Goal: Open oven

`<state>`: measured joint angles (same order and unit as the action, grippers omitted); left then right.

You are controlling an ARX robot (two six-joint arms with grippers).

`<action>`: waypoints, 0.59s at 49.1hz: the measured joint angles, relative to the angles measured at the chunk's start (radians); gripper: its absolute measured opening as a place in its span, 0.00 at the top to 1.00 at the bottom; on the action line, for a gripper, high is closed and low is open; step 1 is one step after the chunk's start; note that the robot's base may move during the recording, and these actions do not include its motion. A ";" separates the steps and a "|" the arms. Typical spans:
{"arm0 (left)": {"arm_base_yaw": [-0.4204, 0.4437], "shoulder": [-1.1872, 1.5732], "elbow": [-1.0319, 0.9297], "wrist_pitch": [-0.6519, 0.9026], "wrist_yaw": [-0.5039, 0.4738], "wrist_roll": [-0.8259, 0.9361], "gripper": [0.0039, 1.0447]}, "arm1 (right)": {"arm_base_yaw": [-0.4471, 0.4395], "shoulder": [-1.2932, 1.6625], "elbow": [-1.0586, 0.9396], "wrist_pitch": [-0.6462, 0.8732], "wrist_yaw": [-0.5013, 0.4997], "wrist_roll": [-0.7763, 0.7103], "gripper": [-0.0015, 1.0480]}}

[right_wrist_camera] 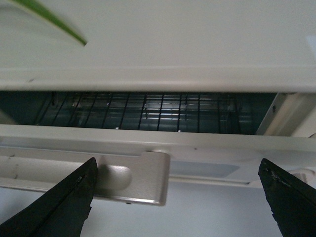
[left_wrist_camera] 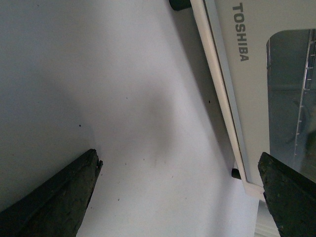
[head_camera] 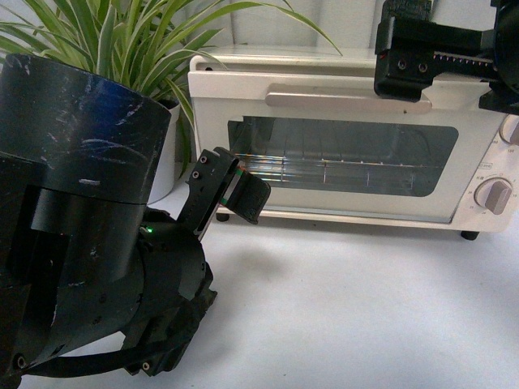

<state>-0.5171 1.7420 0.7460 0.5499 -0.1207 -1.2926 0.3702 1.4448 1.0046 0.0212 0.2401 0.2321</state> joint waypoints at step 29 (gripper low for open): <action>-0.002 -0.020 -0.019 -0.011 -0.003 0.022 0.06 | 0.056 -0.165 -0.283 0.078 -0.077 0.029 0.09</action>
<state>-0.5190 1.7218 0.7265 0.5388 -0.1242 -1.2709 0.4267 1.2797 0.7219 0.0990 0.1635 0.2615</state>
